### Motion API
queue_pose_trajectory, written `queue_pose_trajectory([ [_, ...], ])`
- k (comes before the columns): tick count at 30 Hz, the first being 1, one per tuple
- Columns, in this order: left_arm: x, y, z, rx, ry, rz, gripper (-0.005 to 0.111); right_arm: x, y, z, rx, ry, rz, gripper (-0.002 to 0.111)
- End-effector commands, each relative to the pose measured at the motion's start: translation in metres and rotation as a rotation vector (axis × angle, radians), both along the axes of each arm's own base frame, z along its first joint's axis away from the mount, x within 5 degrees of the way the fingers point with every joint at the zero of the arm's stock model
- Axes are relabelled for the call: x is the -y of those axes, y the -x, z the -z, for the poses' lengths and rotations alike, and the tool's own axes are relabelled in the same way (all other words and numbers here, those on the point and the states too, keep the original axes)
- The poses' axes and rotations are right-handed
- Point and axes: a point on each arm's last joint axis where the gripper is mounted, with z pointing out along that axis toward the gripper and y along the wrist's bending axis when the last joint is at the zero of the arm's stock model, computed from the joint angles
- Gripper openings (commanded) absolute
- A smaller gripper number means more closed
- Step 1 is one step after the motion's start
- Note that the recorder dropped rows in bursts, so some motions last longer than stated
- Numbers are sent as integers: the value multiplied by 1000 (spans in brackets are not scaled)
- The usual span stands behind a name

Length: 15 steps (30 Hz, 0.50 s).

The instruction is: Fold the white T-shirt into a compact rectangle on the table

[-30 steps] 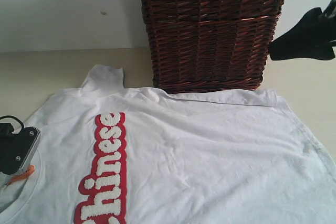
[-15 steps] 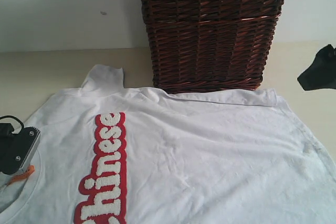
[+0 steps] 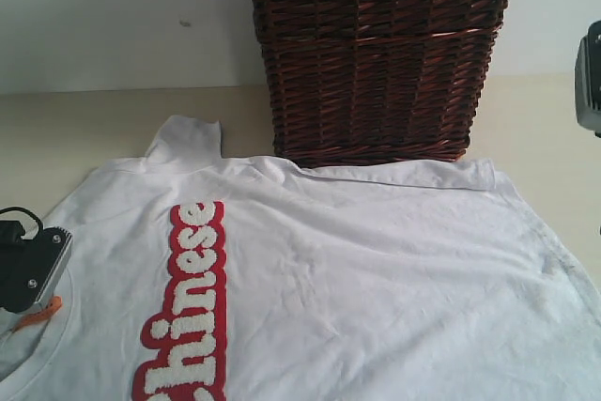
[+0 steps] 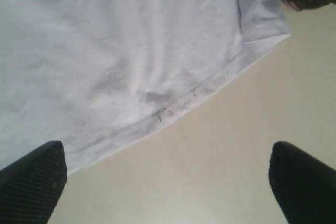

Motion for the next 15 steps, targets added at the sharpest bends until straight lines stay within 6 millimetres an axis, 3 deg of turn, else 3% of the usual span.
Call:
queue_pose_trajectory([
  [1, -2, 3, 11, -19, -7, 1, 105, 7, -9, 17, -62, 113, -173, 105],
  [4, -2, 3, 11, -19, -7, 1, 105, 7, -19, 33, -85, 116, -222, 105],
  [11, -2, 3, 11, -19, -7, 1, 105, 16, -37, 91, -272, 189, -274, 105],
  [15, -2, 3, 11, -19, -7, 1, 105, 16, -52, 109, -282, 186, -277, 105],
])
